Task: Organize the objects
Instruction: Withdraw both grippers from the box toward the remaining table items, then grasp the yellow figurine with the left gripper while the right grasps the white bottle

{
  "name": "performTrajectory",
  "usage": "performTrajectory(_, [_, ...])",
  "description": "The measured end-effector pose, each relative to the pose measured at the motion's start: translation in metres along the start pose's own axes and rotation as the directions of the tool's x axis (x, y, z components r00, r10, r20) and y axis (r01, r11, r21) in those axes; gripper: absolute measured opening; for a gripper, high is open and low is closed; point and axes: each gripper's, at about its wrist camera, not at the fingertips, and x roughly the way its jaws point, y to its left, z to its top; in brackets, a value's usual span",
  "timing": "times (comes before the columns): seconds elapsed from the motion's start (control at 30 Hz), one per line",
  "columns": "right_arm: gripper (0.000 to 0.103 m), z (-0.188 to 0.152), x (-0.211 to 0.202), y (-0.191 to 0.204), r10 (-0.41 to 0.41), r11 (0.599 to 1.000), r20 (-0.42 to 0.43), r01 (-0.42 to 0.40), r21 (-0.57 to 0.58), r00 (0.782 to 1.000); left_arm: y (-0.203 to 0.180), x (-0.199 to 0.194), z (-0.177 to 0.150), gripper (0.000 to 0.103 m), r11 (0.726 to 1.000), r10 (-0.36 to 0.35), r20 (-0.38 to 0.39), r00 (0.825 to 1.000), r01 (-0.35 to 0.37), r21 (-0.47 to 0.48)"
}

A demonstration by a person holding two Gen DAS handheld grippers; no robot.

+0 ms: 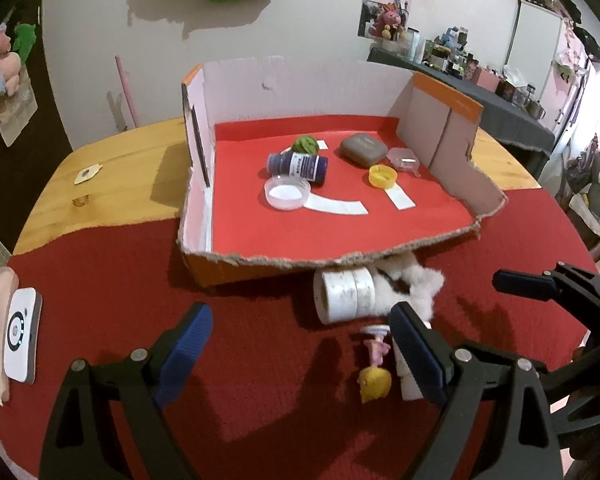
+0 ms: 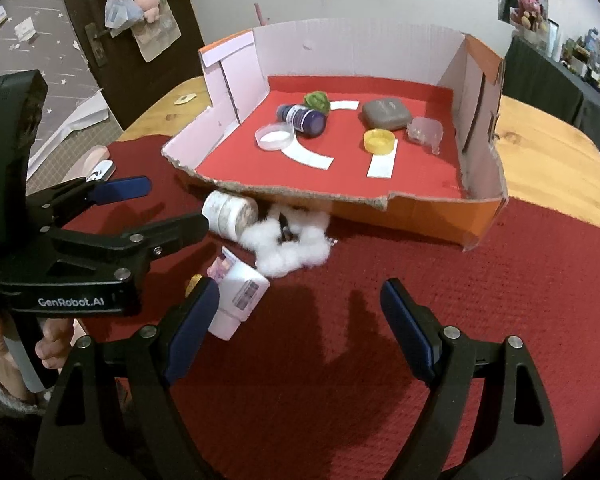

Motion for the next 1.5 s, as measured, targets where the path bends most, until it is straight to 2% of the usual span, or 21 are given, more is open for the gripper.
performTrajectory(0.4, [0.083,-0.015,0.013,0.02,0.026,0.999,-0.026,-0.027,-0.028,0.999,0.003,-0.004,-0.018,0.092,1.0,-0.003,-0.013,1.0,0.002,-0.009])
performTrajectory(0.57, [0.083,-0.018,0.022,0.024,-0.018,0.998,-0.037,0.015,-0.06,0.999,0.002,-0.004,-0.021,0.092,1.0,-0.006,-0.017,1.0,0.006,-0.009])
performTrajectory(0.8, [0.083,-0.023,0.009,0.001,-0.105,0.994,-0.009,0.104,-0.025,0.994,-0.002,-0.002,-0.028,0.092,0.999,-0.037,-0.026,0.999,0.036,-0.015])
performTrajectory(0.93, [0.083,-0.023,0.006,-0.011,-0.103,0.995,0.003,0.103,0.004,0.995,-0.004,0.001,-0.032,0.092,0.999,-0.045,-0.033,0.998,0.044,-0.013])
performTrajectory(1.03, [0.083,-0.021,0.005,-0.011,-0.107,0.994,0.017,0.107,-0.014,0.994,-0.005,0.003,-0.035,0.086,0.999,-0.053,-0.037,0.998,0.053,0.0])
performTrajectory(1.1, [0.082,-0.021,0.007,-0.008,-0.101,0.994,0.02,0.102,-0.03,0.995,-0.008,0.005,-0.038,0.079,0.999,-0.051,-0.042,0.998,0.052,0.016])
performTrajectory(1.13, [0.08,-0.021,0.008,-0.006,-0.092,0.995,0.019,0.093,-0.036,0.996,-0.009,0.006,-0.039,0.079,0.998,-0.054,-0.044,0.998,0.055,0.025])
performTrajectory(1.2, [0.068,-0.021,0.01,-0.004,-0.064,0.997,0.014,0.065,-0.041,0.998,-0.013,0.007,-0.042,0.07,0.997,-0.072,-0.045,0.996,0.073,0.03])
performTrajectory(1.27, [0.053,-0.022,0.012,-0.003,-0.047,0.998,0.006,0.047,-0.041,0.999,-0.017,0.007,-0.042,0.064,0.996,-0.077,-0.041,0.996,0.079,0.044])
performTrajectory(1.33, [0.05,-0.024,0.014,-0.002,-0.048,0.998,0.004,0.048,-0.047,0.999,-0.023,0.008,-0.043,0.057,0.995,-0.074,-0.033,0.997,0.076,0.066])
performTrajectory(1.43, [0.04,-0.024,0.014,-0.001,-0.049,0.997,0.008,0.049,-0.052,0.999,-0.027,0.009,-0.043,0.048,0.994,-0.075,-0.027,0.997,0.077,0.081])
performTrajectory(1.5, [0.032,-0.023,0.014,-0.001,-0.045,0.998,0.007,0.046,-0.052,0.999,-0.028,0.01,-0.042,0.033,0.993,-0.082,-0.022,0.996,0.083,0.079])
